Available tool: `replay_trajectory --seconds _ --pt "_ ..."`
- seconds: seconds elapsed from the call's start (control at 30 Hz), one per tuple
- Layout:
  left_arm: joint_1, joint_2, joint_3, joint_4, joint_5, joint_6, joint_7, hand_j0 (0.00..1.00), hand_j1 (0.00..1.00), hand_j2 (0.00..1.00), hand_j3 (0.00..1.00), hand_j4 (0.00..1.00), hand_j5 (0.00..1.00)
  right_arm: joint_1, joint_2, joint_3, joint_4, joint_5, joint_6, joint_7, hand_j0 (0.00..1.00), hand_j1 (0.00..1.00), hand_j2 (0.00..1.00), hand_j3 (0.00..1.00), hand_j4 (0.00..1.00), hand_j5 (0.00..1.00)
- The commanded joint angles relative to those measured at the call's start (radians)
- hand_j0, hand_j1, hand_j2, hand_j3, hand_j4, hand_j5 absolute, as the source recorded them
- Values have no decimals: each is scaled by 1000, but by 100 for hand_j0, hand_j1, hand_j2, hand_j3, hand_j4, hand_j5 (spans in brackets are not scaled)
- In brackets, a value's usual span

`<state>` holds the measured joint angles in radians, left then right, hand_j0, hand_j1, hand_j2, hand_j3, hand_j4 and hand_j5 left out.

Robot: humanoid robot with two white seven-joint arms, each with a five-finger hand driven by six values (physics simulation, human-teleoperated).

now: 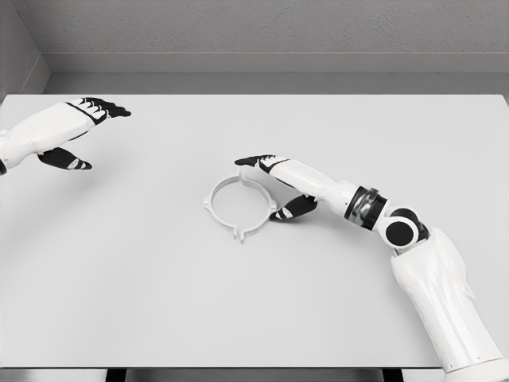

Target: Assemble PVC drainage pipe clamps

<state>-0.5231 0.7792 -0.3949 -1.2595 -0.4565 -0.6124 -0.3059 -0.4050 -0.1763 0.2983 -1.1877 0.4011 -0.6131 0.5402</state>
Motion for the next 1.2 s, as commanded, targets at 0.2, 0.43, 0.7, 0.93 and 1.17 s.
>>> replay_trajectory --seconds 0.2,0.43,0.7,0.93,1.17 --pt "0 5 1 0 9 1 1 100 100 100 100 100 100 -9 14 1 17 -7 2 0 100 100 100 100 100 100" --pt "0 6 1 12 12 1 1 100 100 100 100 100 100 -11 15 1 17 -7 2 0 100 100 100 100 100 100" --pt "0 9 1 14 12 1 1 100 100 100 100 100 100 -17 15 -1 23 -7 2 -2 100 100 100 100 100 100" --pt "0 9 2 14 12 1 1 100 100 100 100 100 100 -26 21 -1 37 -8 2 -2 100 100 100 100 100 100" --pt "-2 11 2 22 12 1 1 100 100 100 100 100 100 -31 23 1 45 -8 2 -2 100 100 100 100 100 100"
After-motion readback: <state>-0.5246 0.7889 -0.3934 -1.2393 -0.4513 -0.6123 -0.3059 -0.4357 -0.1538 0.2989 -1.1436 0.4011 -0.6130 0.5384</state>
